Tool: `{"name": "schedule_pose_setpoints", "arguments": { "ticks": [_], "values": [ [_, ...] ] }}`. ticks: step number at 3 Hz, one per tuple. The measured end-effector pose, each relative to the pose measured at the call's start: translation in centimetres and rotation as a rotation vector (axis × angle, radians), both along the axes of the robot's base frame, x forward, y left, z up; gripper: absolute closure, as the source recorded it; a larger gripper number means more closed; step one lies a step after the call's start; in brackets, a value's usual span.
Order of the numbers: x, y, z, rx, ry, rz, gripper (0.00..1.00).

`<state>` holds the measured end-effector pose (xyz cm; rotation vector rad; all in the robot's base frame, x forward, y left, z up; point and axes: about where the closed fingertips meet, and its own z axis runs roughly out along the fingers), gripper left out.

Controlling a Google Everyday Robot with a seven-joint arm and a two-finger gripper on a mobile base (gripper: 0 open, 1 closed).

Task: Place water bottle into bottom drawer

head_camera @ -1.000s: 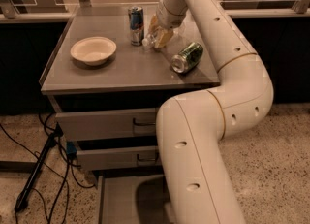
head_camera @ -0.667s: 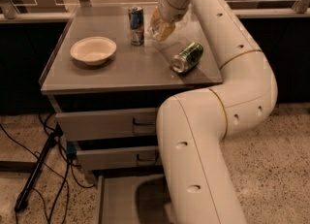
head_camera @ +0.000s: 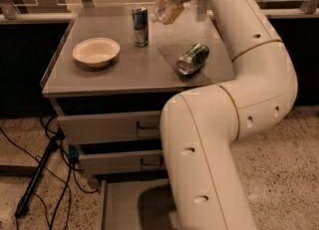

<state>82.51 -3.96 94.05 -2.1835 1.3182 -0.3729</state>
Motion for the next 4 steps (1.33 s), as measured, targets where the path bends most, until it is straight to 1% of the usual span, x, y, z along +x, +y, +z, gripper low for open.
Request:
{"name": "schedule_pose_setpoints", "arguments": {
  "ticks": [1,2,3,4],
  "values": [
    [-0.1,-0.1,0.2,0.0,-0.002,-0.001,1.0],
    [-1.7,-1.9,2.9,0.021,-0.014,-0.015,1.0],
    [-5.6,-4.3,5.8,0.07,0.023,-0.025,1.0],
    [-6.1,-4.0,5.9,0.085,0.028,-0.001,1.0]
  ]
}}
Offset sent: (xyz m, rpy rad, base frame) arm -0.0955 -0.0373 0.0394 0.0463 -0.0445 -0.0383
